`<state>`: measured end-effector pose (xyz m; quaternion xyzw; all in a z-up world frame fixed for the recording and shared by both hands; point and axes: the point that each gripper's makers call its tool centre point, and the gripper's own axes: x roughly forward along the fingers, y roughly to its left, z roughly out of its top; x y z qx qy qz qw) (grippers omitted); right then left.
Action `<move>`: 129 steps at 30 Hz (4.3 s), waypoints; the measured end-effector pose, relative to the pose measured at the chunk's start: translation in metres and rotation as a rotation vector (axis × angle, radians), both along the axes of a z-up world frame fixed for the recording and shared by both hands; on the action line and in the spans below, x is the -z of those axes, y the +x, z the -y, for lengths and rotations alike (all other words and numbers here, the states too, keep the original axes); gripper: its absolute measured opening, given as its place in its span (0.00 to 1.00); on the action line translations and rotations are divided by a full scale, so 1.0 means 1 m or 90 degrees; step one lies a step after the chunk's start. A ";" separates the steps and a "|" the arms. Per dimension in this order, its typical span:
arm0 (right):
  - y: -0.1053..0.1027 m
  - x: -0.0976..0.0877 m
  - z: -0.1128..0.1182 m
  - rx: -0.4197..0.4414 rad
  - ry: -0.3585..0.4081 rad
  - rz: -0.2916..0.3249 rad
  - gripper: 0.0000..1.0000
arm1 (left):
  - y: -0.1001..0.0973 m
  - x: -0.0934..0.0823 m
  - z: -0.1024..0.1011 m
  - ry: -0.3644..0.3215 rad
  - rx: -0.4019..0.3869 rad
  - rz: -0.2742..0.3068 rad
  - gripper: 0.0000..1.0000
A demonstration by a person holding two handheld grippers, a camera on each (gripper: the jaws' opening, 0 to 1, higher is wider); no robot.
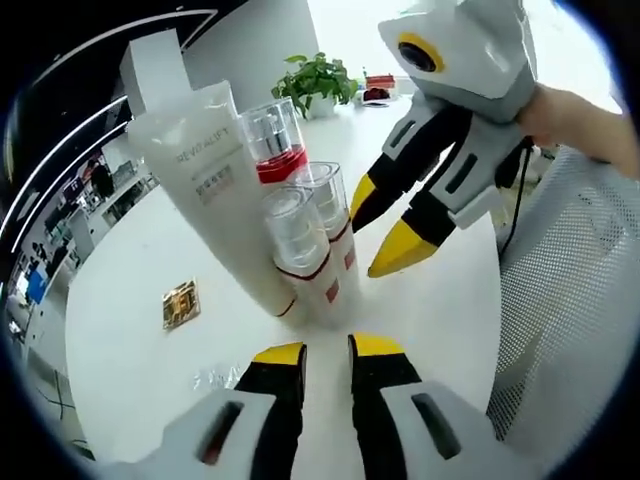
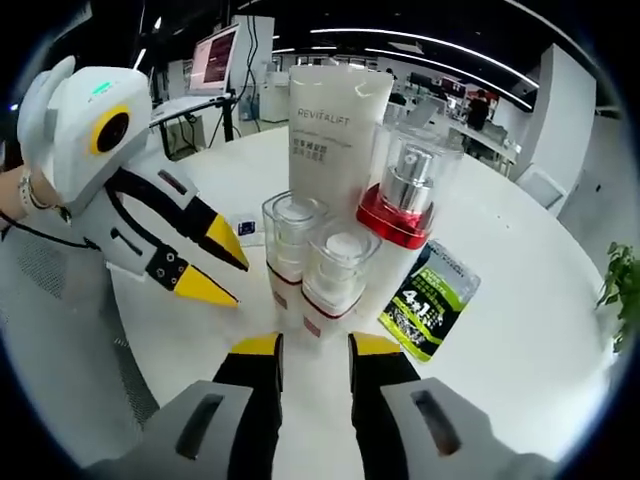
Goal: Arrange the skincare products in the storage area until every visible bottle or jar stands upright without overlapping.
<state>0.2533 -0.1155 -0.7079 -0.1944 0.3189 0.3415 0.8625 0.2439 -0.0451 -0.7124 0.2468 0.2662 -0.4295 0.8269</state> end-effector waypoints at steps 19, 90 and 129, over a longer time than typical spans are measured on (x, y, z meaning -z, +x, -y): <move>-0.024 -0.029 -0.005 0.013 0.042 0.026 0.53 | -0.018 -0.032 -0.036 -0.022 -0.047 0.013 0.34; -0.040 -0.056 0.012 0.015 0.046 0.050 1.00 | -0.036 -0.034 -0.052 -0.120 -0.097 -0.066 0.99; 0.028 -0.004 0.070 0.093 0.140 -0.079 0.45 | -0.013 0.025 -0.003 -0.126 -0.008 -0.200 0.88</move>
